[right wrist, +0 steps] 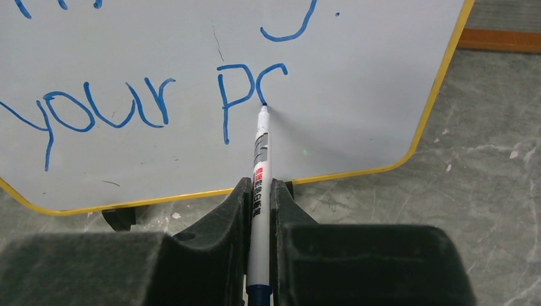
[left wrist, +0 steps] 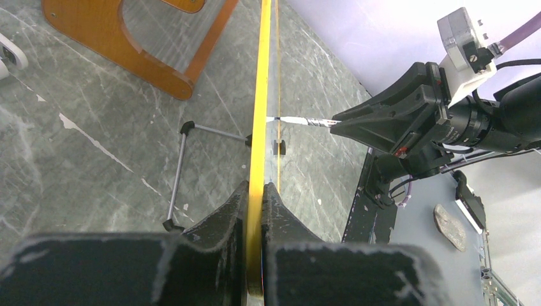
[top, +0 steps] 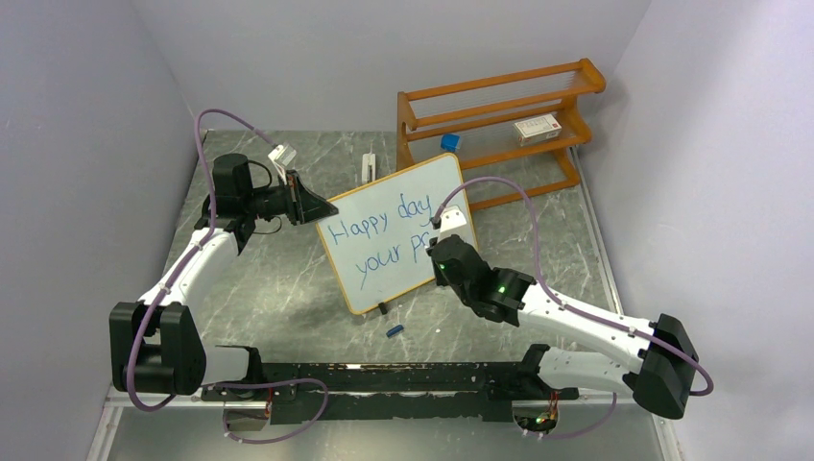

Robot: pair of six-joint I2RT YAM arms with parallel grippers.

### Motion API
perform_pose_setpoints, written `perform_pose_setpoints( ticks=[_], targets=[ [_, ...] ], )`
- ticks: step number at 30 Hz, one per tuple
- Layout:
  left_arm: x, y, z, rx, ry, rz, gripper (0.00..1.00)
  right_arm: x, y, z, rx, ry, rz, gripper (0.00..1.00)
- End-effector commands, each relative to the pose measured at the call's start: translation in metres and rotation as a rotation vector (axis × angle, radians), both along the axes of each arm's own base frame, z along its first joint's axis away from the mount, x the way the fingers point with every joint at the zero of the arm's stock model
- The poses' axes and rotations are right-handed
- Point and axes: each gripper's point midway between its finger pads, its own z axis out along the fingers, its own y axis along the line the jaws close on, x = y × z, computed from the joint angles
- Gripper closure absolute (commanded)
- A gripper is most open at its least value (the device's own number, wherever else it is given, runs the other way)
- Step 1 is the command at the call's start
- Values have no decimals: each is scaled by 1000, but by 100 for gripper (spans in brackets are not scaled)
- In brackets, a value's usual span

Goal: Write a sentence on the whiteboard

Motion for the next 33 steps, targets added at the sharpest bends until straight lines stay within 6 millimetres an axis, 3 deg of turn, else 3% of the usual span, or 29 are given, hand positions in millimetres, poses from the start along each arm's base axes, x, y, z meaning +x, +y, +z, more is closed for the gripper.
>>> perform_pose_setpoints(
  ticks=[1,23,33],
  targets=[
    [0,-2,-20,44,41,6,95,1,-10,-10,-36,12,-45,100],
    [0,-2,-21,45,41,5,95,21,-7,25,42,-121,-100,100],
    [0,-2,-20,43,38,4,95,17,-7,15,21,-84,-81,100]
  ],
)
